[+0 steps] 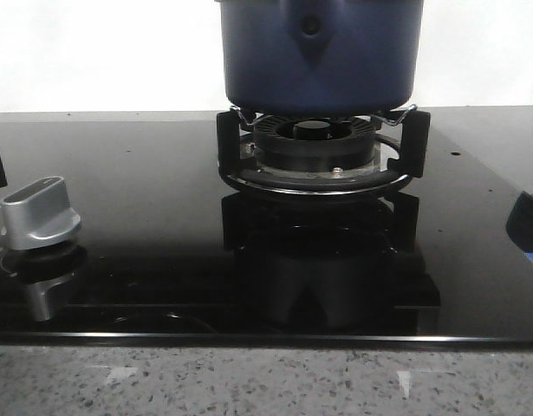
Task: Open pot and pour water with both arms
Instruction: 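Lower the right gripper onto the light blue bowl rim and grasp it, then lift the light blue bowl with the right gripper over the open saucepan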
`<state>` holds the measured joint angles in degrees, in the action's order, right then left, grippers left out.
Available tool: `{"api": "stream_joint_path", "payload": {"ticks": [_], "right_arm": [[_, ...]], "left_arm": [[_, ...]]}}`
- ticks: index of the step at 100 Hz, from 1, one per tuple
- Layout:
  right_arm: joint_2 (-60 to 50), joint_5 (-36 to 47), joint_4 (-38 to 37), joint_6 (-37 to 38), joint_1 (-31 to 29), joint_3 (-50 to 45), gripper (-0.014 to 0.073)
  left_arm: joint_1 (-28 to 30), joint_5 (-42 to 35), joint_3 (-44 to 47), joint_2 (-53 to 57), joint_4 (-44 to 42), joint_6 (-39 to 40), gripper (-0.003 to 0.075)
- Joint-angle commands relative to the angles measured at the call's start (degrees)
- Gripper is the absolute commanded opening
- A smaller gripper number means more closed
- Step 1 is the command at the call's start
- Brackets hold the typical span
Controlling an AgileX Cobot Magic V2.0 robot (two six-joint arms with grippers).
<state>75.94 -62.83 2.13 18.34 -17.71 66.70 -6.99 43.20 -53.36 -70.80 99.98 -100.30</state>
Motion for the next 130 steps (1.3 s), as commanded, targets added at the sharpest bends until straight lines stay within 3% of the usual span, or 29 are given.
{"api": "stream_joint_path", "payload": {"ticks": [1, 79, 99, 119, 130], "right_arm": [[-0.4, 2.3, 1.0, -0.7, -0.4, 1.6, 0.0363], [7.1, 2.6, 7.1, -0.7, -0.4, 1.0, 0.0353], [7.3, 2.6, 7.2, -0.7, -0.4, 1.0, 0.0181], [7.3, 2.0, 7.2, -1.2, -0.4, 1.0, 0.0113], [7.3, 1.4, 7.2, -3.7, -0.4, 1.0, 0.0015]], "left_arm": [[-0.1, 2.6, -1.9, 2.0, 6.3, -0.1, 0.0265], [-0.1, 2.6, -1.9, 2.0, 5.8, -0.1, 0.0265], [-0.1, 2.6, -1.9, 2.0, 5.8, -0.1, 0.0265], [-0.1, 2.5, -1.9, 2.0, 5.8, -0.1, 0.0263], [-0.1, 2.5, -1.9, 2.0, 5.8, -0.1, 0.0263]]}}
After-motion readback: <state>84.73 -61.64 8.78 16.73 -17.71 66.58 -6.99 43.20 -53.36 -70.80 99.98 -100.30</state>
